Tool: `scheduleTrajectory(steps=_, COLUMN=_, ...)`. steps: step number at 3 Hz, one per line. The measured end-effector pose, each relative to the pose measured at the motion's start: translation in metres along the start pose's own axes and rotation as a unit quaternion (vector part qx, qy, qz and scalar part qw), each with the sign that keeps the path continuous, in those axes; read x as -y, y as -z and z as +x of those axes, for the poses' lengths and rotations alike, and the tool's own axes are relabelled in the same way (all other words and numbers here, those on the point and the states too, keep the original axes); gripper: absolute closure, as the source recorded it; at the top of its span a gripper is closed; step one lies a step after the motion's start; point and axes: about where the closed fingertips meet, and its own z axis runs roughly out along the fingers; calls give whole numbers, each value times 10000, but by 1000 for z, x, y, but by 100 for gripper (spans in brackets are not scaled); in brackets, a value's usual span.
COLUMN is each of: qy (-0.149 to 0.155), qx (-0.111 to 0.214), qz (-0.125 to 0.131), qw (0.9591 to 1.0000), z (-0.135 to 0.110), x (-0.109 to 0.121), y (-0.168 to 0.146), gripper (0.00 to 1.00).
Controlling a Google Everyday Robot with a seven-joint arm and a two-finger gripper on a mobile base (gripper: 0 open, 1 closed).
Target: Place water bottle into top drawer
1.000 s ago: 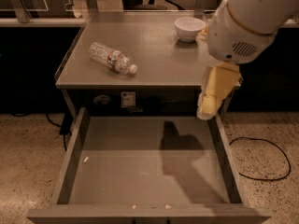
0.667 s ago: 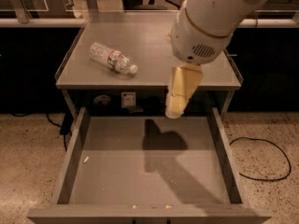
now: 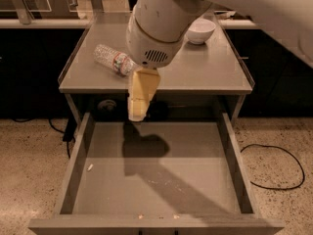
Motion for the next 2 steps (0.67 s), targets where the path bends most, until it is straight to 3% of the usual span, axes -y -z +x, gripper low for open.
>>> scheduleTrajectory(steps=2, qy=63, qx=162, qz=155, qw=9997, z=-4, x=6, y=-5, gripper=0)
